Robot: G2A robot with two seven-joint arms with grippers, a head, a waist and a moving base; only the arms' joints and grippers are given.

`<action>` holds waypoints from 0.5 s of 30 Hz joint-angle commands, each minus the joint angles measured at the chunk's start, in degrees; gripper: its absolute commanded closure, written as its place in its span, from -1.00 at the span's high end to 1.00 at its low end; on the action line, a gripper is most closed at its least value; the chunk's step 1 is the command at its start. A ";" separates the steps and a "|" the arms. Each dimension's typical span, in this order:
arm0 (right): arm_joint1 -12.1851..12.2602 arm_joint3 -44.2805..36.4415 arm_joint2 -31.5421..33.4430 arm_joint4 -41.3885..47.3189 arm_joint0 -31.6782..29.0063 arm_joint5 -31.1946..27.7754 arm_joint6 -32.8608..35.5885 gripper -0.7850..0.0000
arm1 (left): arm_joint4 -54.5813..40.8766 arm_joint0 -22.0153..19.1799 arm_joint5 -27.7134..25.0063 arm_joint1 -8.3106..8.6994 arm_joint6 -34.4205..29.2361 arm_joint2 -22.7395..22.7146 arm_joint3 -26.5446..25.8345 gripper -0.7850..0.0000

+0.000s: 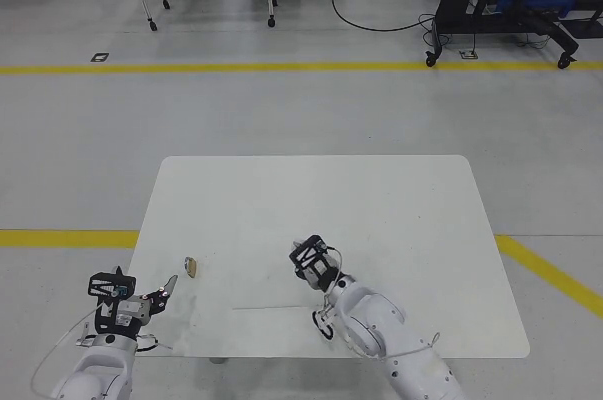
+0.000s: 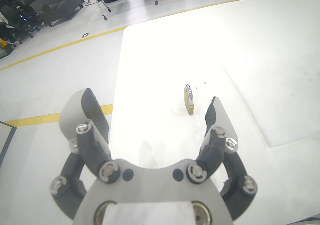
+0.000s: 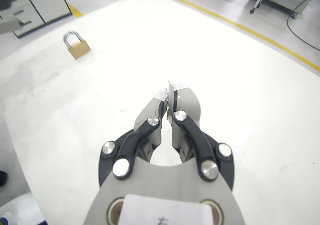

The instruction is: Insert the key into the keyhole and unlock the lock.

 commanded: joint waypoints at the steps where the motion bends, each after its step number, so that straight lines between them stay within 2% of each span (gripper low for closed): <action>1: 0.25 -0.19 1.62 2.05 -1.06 -2.18 -6.39 -1.00 | 0.00 0.00 0.00 0.00 0.00 0.00 0.00 1.00; 6: 1.05 -1.29 5.99 6.77 -4.27 -8.30 -17.80 -1.00 | 0.00 0.00 0.00 0.00 0.00 0.00 0.00 1.00; 9: 1.75 -1.71 9.08 9.91 -6.69 -14.92 -24.52 -1.00 | 0.00 0.00 0.00 0.00 0.00 0.00 0.00 1.00; 15: 2.61 -3.13 12.08 12.07 -9.86 -22.48 -29.87 -1.00 | 0.00 0.00 0.00 0.00 0.00 0.00 0.00 1.00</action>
